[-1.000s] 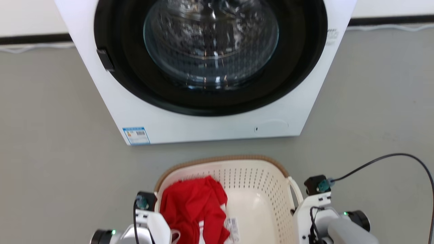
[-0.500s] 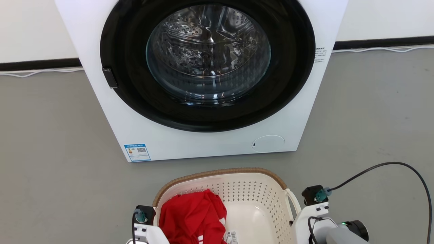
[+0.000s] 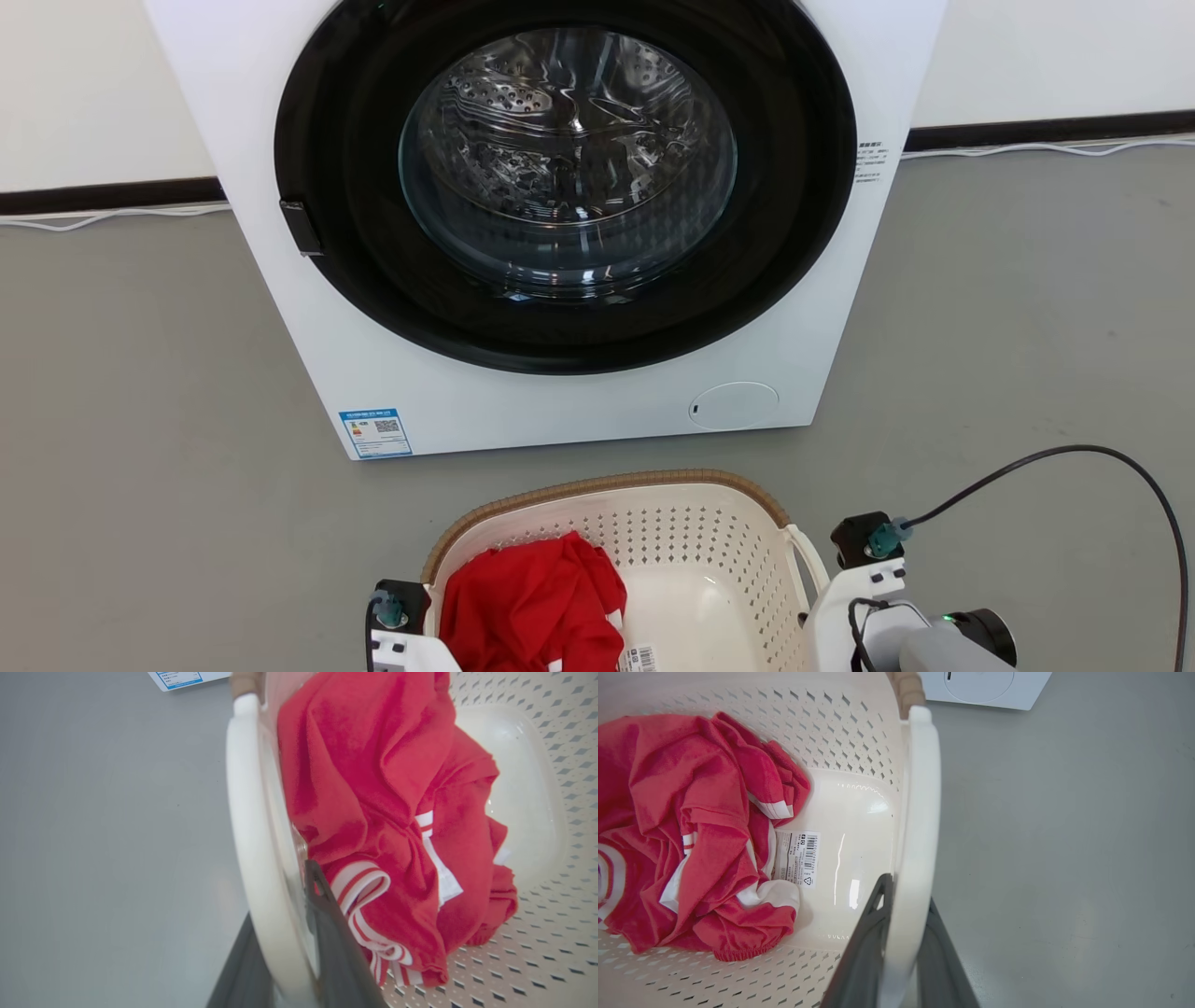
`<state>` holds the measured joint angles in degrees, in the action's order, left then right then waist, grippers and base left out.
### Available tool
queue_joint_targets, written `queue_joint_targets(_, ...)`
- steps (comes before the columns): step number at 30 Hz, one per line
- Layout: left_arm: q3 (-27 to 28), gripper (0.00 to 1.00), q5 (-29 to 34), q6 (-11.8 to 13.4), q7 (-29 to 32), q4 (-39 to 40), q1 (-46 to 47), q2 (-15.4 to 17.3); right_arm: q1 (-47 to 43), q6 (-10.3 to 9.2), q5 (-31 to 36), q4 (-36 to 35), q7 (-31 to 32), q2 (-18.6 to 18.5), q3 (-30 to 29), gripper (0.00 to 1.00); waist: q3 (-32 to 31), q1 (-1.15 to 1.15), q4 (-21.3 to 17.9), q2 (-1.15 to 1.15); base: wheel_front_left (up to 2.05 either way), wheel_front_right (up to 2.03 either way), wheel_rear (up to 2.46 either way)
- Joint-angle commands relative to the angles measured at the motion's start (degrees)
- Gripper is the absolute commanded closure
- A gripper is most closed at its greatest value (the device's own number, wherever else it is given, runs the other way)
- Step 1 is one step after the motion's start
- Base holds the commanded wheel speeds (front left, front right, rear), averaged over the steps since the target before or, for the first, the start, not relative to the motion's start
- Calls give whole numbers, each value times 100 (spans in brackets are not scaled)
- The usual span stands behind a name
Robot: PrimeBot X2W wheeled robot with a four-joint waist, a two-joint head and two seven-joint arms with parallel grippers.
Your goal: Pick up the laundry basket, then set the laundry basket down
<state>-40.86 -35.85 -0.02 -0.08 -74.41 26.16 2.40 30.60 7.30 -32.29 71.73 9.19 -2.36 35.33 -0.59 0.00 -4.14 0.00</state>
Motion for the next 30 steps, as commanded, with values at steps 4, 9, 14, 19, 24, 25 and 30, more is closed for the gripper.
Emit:
queue_joint_targets(4,55,100,12,26,-122,45,59,198,79,19,96,-130,24,-52,69,100,7,0,-35,0,0,0,0)
queue_joint_targets(9,29,100,6,35,-118,45,61,214,67,19,96,-178,59,-52,72,100,22,0,-68,0,0,0,0)
queue_joint_targets(14,-4,100,-6,96,-6,45,152,203,43,19,112,-272,114,-52,119,100,28,0,-111,0,0,0,0)
queue_joint_targets(19,-147,100,-108,507,671,256,554,54,-78,19,115,-376,154,-52,166,100,-30,0,-118,0,0,0,0)
queue_joint_targets(24,-372,100,-303,680,862,692,472,50,-89,19,137,-427,178,-52,155,100,-2,0,-128,0,0,0,0)
queue_joint_targets(25,-412,100,-336,710,880,739,461,50,-89,19,144,-421,173,-52,143,100,1,0,-126,0,0,0,0)
queue_joint_targets(30,-580,100,-476,806,908,850,437,49,-99,19,170,-407,150,-52,94,100,3,0,-107,0,0,0,0)
